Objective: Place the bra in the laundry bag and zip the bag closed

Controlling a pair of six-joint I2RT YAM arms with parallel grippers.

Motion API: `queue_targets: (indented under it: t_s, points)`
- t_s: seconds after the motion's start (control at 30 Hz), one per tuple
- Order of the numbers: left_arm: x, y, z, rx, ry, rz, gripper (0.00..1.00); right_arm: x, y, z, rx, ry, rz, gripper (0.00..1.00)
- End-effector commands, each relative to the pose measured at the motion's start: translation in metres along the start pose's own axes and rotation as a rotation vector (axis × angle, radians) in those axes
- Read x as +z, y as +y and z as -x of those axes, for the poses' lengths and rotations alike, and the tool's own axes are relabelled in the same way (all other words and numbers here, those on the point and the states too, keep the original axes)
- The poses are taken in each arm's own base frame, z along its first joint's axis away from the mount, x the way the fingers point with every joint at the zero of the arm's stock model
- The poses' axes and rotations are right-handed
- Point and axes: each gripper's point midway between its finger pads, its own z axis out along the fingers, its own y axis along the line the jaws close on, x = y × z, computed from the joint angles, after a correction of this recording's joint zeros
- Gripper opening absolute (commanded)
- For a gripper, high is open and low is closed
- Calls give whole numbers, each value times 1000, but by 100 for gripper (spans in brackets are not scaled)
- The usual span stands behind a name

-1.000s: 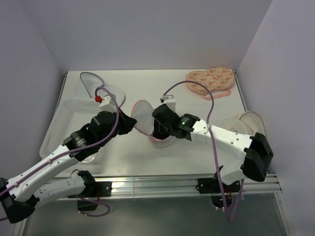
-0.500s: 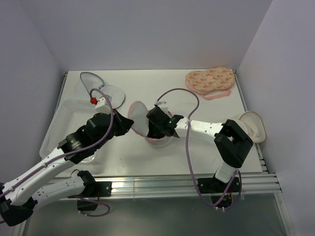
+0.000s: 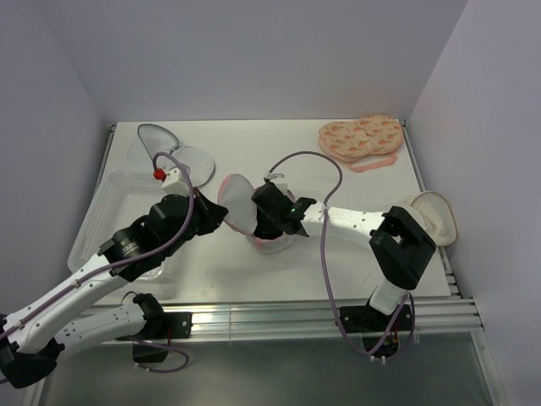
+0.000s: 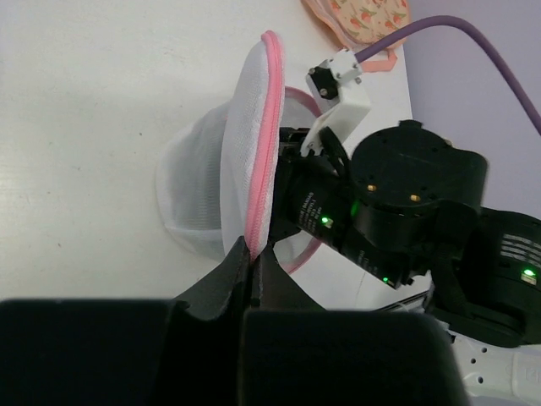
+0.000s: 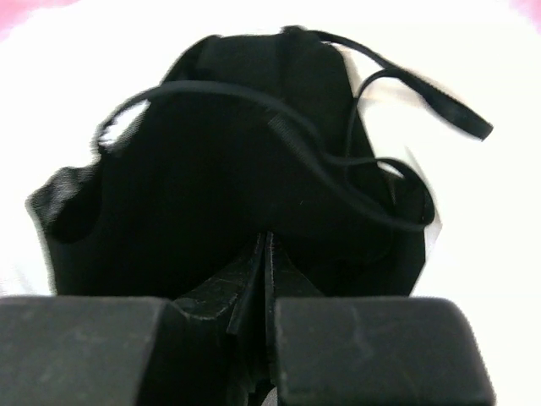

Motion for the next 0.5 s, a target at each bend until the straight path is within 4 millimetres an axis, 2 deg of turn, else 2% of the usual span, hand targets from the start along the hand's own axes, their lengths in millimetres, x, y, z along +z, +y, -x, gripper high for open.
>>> queue_targets:
  t_s: [0.0,0.13,0.27,0.4,0.47]
  points:
    - [-6,-26,21,-41,-54,-60,4,-32,4,24,0,-65,30,11]
    - [-4,-28,21,-41,-59,-50,7,-70,9,44,12,-123,81,17]
    - [-5,-30,24,-38,-63,-31,7,-97,7,59,23,-176,98,27]
    - [-4,-33,23,-37,-59,-29,9,-121,7,65,30,-219,135,33]
    - [-2,-36,20,-33,-52,-31,10,-141,15,68,29,-263,181,36]
